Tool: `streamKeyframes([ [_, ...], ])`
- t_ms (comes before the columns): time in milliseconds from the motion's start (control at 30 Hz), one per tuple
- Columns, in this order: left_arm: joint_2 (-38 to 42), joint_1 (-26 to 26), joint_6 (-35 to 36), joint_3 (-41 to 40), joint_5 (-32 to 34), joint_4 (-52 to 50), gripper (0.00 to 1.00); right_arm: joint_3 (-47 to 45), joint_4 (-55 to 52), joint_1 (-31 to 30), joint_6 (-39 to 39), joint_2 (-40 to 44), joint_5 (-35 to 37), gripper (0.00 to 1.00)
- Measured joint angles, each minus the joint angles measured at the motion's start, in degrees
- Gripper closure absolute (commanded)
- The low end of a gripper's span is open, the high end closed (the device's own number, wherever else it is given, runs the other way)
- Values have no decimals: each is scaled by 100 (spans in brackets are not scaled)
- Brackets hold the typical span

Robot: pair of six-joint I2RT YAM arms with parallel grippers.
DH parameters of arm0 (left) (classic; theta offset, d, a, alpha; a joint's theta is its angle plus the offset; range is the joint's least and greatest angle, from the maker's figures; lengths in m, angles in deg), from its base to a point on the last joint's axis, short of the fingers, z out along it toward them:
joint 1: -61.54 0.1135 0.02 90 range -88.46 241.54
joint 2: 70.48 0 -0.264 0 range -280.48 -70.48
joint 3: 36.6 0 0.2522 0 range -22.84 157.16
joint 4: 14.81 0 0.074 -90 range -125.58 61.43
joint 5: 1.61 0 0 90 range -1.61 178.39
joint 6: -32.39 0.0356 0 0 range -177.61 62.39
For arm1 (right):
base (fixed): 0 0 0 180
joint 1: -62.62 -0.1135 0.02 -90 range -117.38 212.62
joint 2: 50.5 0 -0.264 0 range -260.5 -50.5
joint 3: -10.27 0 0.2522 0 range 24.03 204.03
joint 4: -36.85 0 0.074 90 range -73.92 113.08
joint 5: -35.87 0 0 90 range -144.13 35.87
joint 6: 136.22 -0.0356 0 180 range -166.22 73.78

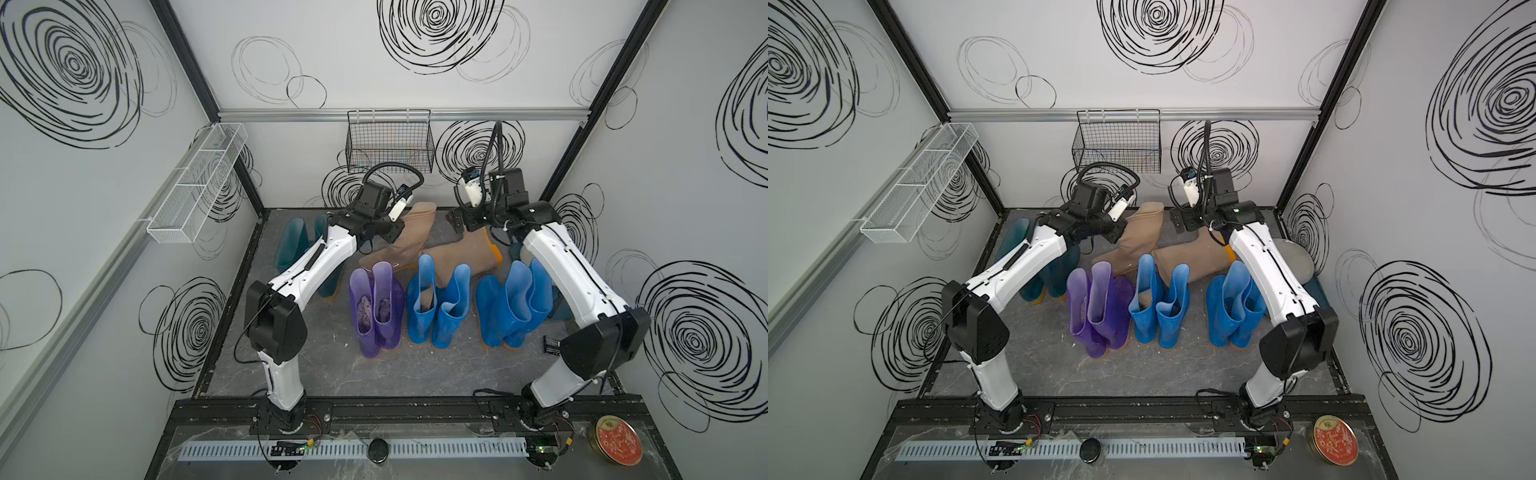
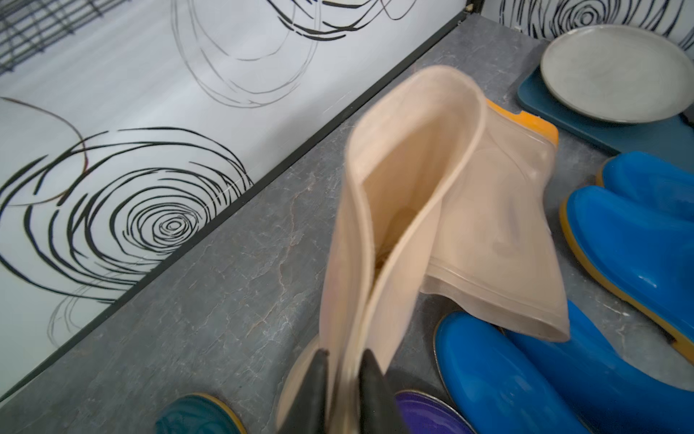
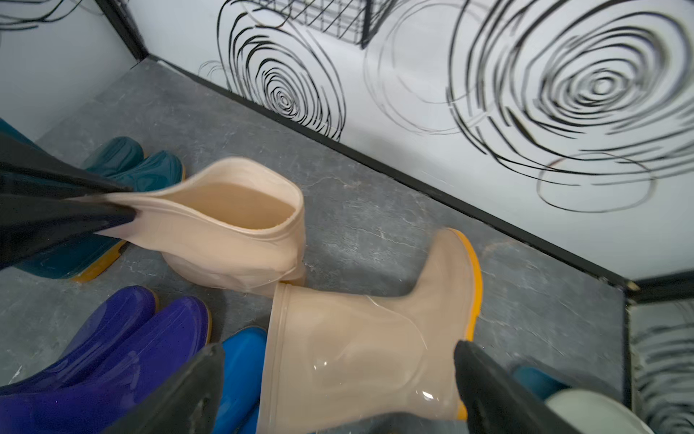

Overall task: Match and arrange rain boots in pairs
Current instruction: Adjust the rain boot at the center of the board.

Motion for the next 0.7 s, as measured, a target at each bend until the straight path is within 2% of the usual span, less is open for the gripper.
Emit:
streamKeyframes([
  [167,-79,-46,-17,214,-15,-205,100,-297,634,70,575,-120,-560,3],
  [433,-31,-223,223,310,142,-299,100,-1145,2098,748,1137,-50,-1816,5],
  [567,-17,-251,352,433,162,-413,100,-1005,2317,942,1307,-229,-2568,8],
  [700,0,-264,479,575,153,-446,100,-848,2579,944,1513,-444,-3353,7],
])
